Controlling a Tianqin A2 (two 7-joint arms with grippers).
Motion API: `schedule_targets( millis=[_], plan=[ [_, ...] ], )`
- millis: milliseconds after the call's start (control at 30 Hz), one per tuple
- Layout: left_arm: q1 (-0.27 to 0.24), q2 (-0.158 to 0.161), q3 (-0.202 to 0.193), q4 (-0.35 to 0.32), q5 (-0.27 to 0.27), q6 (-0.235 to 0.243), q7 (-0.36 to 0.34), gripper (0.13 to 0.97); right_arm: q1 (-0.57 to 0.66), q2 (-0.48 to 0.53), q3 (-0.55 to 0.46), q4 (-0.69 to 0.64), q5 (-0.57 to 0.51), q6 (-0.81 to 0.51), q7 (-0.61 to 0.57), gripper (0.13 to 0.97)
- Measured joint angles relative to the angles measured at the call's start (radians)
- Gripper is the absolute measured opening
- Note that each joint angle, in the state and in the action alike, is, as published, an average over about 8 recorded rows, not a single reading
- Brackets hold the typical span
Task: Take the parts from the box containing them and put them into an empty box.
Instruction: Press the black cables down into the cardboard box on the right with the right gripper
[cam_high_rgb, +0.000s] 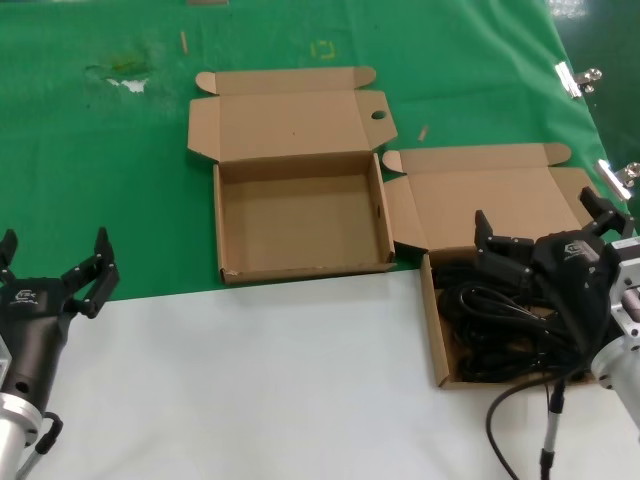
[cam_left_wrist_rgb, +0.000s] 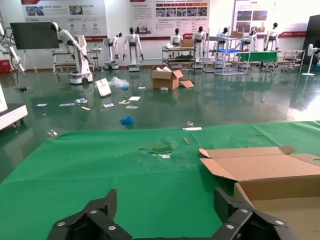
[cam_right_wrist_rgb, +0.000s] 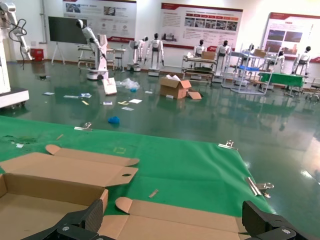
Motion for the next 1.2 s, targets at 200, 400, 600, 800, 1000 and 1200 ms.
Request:
schedule_targets(
  millis=[200,400,600,800,1000,1200],
  plan=[
    [0.0,0.0,0.0,0.0,0.0,0.0,0.0,0.621,0.013,0.13,-0.083,0.027,0.078,0.053,-0.014,0.966],
    [0.0,0.0,0.0,0.0,0.0,0.0,0.0,0.516,0.021,0.314,-0.182,0.084,0.173,0.092,-0.041,0.966],
    [0.0,0.0,0.0,0.0,0.0,0.0,0.0,0.421,0.041,0.531,-0.307,0.152,0.288,0.105,-0.05,0.966],
    [0.0,0.0,0.0,0.0,0.0,0.0,0.0,0.31,0.101,0.702,-0.44,0.175,0.354,0.083,-0.066,0.966],
    [0.0,0.0,0.0,0.0,0.0,0.0,0.0,0.217,0.21,0.805,-0.585,0.142,0.374,0.039,-0.079,0.966],
    [0.0,0.0,0.0,0.0,0.0,0.0,0.0,0.173,0.352,0.858,-0.74,0.083,0.345,-0.009,-0.064,0.966]
  ],
)
